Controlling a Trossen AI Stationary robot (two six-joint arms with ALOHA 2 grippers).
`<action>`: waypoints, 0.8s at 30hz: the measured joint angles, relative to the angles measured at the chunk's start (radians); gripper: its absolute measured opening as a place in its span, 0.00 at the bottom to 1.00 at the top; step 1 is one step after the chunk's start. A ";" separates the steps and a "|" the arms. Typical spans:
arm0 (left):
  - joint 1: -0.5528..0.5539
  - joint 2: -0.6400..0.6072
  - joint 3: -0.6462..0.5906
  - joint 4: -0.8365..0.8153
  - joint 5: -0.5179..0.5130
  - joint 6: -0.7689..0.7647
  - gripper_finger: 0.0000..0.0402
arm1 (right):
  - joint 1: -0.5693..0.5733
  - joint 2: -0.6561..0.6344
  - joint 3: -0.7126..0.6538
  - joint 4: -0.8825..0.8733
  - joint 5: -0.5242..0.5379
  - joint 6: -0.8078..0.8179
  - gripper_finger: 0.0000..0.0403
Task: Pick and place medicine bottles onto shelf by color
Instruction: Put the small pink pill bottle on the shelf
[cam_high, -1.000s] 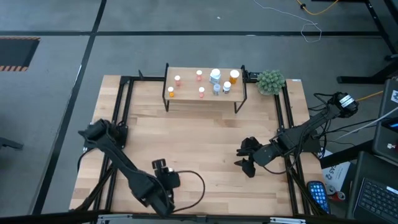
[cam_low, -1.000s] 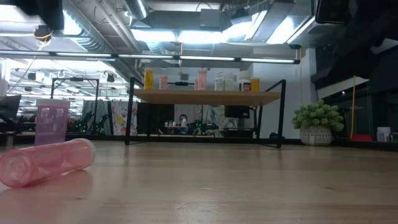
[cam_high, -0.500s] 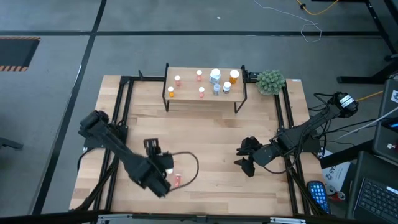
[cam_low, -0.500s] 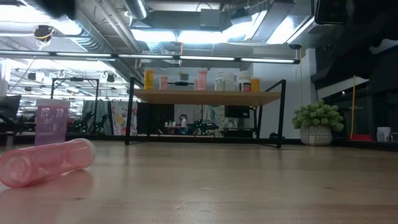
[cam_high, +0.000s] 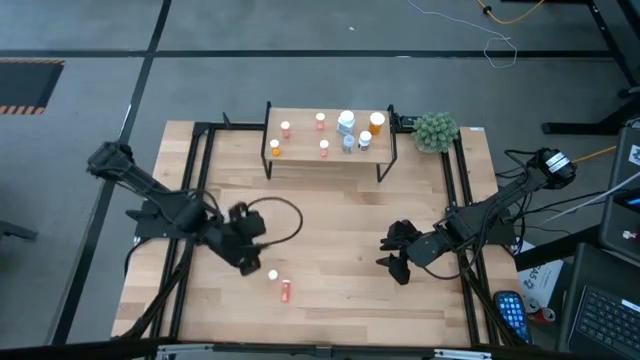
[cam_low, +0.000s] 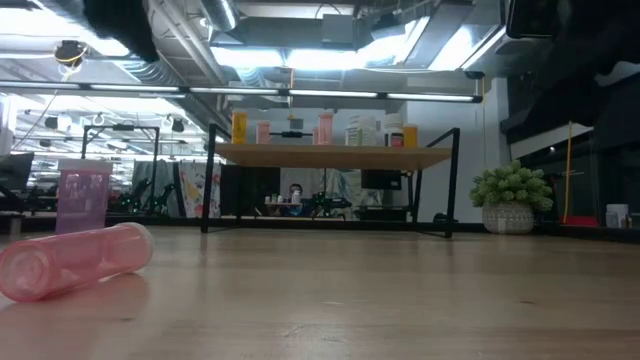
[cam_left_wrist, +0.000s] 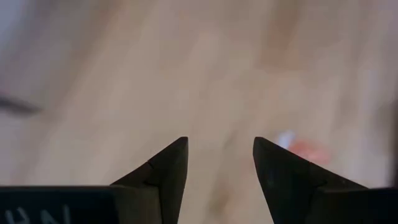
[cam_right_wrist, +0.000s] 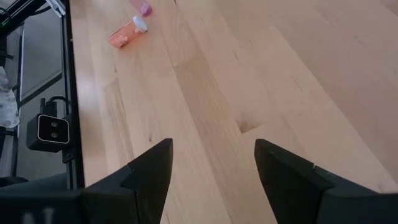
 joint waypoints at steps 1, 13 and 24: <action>-0.016 -0.022 -0.062 0.106 0.007 0.009 0.44 | 0.000 0.000 0.000 0.000 0.000 -0.001 0.57; -0.180 0.061 -0.269 0.559 -0.005 0.157 0.44 | 0.000 0.000 0.000 0.000 0.001 -0.023 0.57; -0.198 0.238 -0.268 0.568 -0.030 0.091 0.44 | 0.000 0.000 0.000 0.000 0.006 -0.023 0.57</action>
